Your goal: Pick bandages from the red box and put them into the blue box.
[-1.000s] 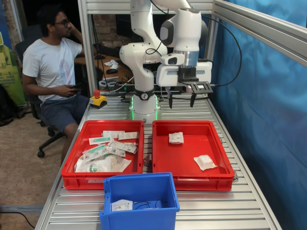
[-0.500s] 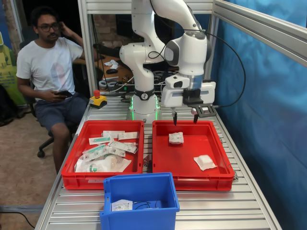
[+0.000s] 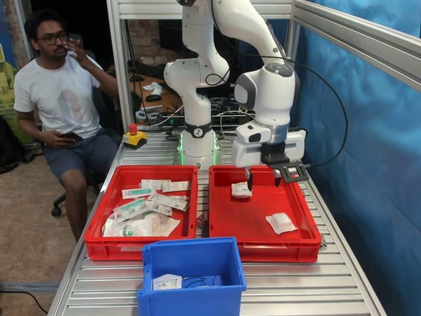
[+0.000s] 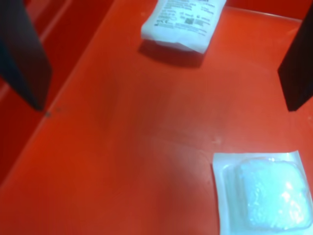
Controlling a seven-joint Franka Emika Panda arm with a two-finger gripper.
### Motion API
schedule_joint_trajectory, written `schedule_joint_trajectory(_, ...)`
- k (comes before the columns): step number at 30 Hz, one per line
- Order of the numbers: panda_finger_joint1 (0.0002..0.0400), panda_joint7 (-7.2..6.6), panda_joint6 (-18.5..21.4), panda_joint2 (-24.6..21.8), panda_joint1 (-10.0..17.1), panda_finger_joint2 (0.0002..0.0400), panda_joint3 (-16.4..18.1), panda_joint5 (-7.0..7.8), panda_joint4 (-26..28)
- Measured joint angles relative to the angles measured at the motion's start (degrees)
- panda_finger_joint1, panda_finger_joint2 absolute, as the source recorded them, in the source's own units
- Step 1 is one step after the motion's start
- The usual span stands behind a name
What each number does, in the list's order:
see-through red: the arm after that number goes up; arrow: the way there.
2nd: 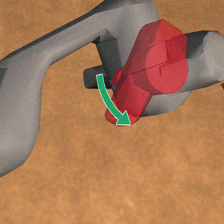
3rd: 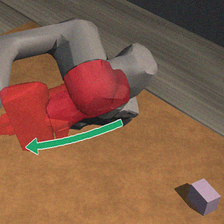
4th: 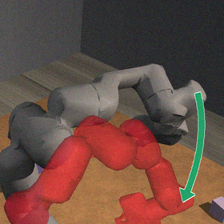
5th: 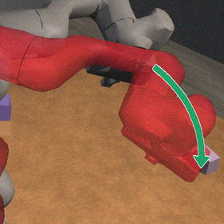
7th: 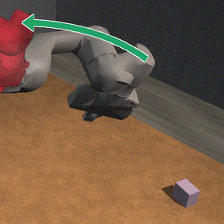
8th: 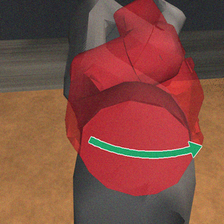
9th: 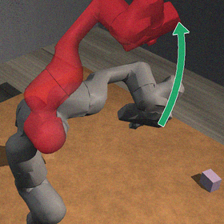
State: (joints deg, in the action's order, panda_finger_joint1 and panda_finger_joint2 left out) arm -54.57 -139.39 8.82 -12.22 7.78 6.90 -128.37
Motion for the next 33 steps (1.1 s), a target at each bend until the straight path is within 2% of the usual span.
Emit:
schedule_joint_trajectory(8, 0.0400, 0.00, 0.0, 4.9, -2.2, 0.0400, 0.0, 0.00, 1.8)
schedule_joint_trajectory(19, 0.0400, 0.00, 0.0, 7.9, -5.7, 0.0400, 0.1, 0.00, 2.3)
schedule_joint_trajectory(25, 0.0400, 0.00, 0.0, 8.9, -6.6, 0.0400, 0.2, 0.00, 2.8)
schedule_joint_trajectory(33, 0.0400, 0.00, 0.0, 12.5, -7.4, 0.0400, 0.3, 0.00, 5.4)
